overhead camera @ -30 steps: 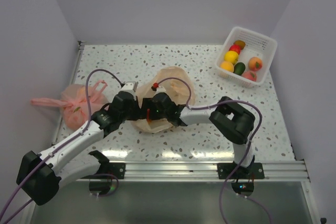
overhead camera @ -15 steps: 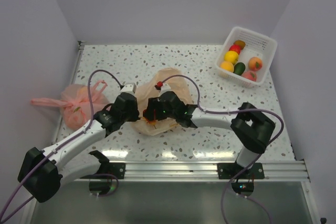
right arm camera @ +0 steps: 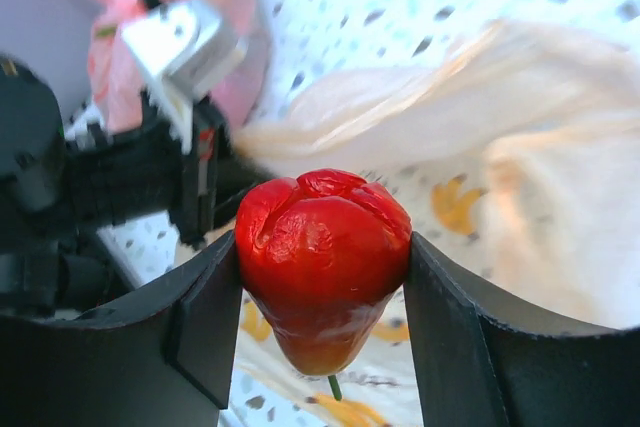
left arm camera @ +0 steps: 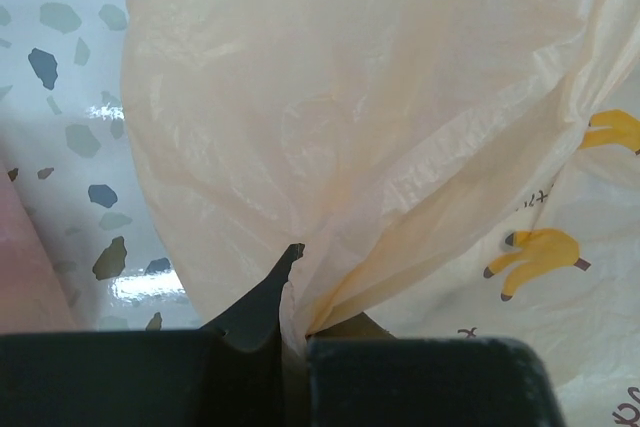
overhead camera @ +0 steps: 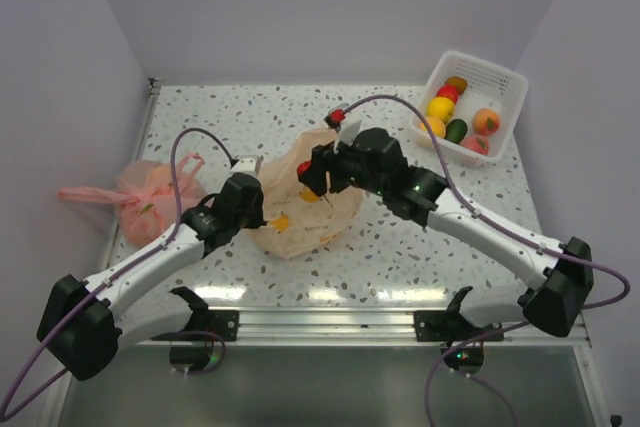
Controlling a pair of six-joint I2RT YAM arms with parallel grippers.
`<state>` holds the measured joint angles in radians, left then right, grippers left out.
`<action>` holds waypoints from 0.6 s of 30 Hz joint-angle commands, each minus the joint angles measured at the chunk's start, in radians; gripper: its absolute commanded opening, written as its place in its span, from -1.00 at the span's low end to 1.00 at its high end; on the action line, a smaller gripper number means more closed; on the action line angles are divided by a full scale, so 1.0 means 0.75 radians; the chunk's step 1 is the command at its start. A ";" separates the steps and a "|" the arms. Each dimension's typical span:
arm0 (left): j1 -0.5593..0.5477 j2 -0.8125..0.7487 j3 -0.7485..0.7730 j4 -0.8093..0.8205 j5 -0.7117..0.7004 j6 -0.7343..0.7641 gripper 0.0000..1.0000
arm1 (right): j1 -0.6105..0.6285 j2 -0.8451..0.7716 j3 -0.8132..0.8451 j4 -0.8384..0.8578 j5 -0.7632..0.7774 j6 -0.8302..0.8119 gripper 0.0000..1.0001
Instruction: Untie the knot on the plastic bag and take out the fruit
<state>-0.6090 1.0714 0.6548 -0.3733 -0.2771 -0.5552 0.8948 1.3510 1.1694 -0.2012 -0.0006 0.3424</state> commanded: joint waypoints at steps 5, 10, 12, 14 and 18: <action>0.006 -0.040 0.090 -0.012 -0.052 0.071 -1.00 | -0.434 -0.143 0.179 -0.184 0.085 -0.193 -1.00; 0.008 -0.058 0.105 0.027 -0.048 0.159 -1.00 | -0.826 -0.014 0.247 -0.184 0.129 -0.113 -1.00; 0.010 -0.083 0.107 0.042 -0.034 0.196 -1.00 | -0.933 0.086 0.267 -0.174 0.142 -0.025 -1.00; 0.010 -0.111 0.113 0.064 -0.019 0.243 -1.00 | -1.076 0.154 0.292 -0.139 0.146 0.069 -1.00; 0.010 -0.175 0.109 0.091 -0.005 0.339 -1.00 | -1.248 0.334 0.375 -0.096 0.168 0.151 -0.85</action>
<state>-0.6079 0.9852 0.6968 -0.3676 -0.2874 -0.3923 0.0219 1.5471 1.3720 -0.2955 0.0929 0.3683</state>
